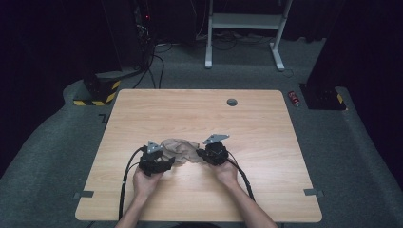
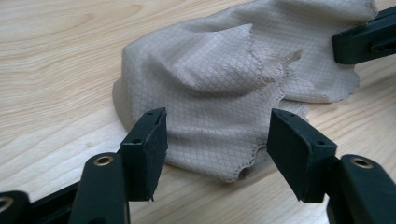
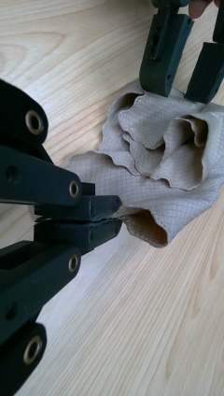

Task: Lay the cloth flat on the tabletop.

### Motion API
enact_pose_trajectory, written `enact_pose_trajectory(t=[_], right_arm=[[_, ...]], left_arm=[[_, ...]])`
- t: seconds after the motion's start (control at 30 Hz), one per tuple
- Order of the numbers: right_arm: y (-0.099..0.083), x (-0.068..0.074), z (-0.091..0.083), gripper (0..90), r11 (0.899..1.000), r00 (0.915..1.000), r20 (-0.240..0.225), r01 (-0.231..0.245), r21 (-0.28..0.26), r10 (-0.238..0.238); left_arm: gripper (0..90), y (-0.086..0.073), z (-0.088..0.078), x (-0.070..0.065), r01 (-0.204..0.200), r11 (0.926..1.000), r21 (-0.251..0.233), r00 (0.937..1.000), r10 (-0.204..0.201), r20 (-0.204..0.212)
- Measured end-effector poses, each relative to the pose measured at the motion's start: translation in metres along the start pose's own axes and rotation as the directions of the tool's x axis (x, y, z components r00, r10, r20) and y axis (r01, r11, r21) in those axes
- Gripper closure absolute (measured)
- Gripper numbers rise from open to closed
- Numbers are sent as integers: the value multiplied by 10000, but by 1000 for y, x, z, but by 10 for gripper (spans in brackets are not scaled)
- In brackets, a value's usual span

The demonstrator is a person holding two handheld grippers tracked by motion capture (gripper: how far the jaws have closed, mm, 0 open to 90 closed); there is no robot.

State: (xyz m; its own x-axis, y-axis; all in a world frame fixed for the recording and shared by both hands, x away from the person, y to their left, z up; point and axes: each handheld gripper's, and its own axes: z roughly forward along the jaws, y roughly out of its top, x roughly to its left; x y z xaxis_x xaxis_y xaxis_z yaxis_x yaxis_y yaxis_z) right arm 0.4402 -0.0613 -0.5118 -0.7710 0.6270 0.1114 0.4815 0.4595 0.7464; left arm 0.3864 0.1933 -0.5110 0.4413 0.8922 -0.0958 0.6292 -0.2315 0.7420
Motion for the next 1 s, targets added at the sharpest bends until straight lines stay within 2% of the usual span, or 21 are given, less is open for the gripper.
enact_pose_trajectory(t=[0.4,0.6,0.7,0.87,1.0], right_arm=[[-20,-24,-34,882,9994,9983,505,-297,-159,304],[-31,-35,-47,881,9987,9959,763,-475,-189,488],[-33,-40,-52,881,9980,9945,851,-589,-245,608],[-42,-52,-62,879,9954,9894,1101,-928,-220,946],[-45,-57,-65,878,9940,9870,1184,-1059,-281,1085]], left_arm=[[394,4,8,-15,-201,9998,-93,9984,205,519],[396,13,14,-27,-602,9982,-76,9956,606,713],[402,16,17,-32,-562,9982,-184,9945,576,872],[405,17,24,-38,-722,9974,-88,9929,727,940],[405,18,25,-42,-734,9972,-106,9919,741,1035]])
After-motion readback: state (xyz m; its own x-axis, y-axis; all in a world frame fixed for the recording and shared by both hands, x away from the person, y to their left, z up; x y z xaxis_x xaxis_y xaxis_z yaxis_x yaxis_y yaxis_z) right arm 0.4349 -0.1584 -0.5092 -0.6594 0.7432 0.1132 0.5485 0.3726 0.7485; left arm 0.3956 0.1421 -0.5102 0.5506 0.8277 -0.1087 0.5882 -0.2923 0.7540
